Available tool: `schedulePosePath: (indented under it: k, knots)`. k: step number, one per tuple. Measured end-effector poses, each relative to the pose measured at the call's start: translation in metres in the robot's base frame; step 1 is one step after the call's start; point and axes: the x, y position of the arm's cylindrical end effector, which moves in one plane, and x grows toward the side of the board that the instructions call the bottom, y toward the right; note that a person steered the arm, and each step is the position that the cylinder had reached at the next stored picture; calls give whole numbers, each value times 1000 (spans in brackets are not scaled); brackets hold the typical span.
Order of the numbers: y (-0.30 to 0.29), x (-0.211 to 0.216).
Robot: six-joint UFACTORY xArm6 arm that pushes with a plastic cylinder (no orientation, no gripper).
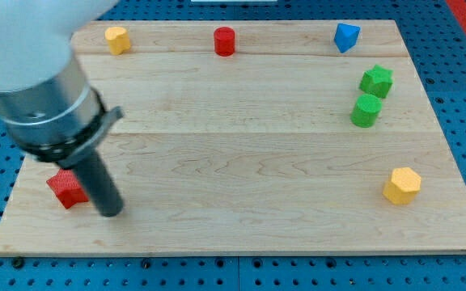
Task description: Move the yellow hexagon to the bottom center of the board
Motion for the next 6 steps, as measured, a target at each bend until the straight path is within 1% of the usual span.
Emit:
schedulePosePath:
  k: [1,3,4,5,6]
  knots:
    - [56,-21]
    - [135,-88]
    - [218,-98]
    - [325,-97]
    - [397,-83]
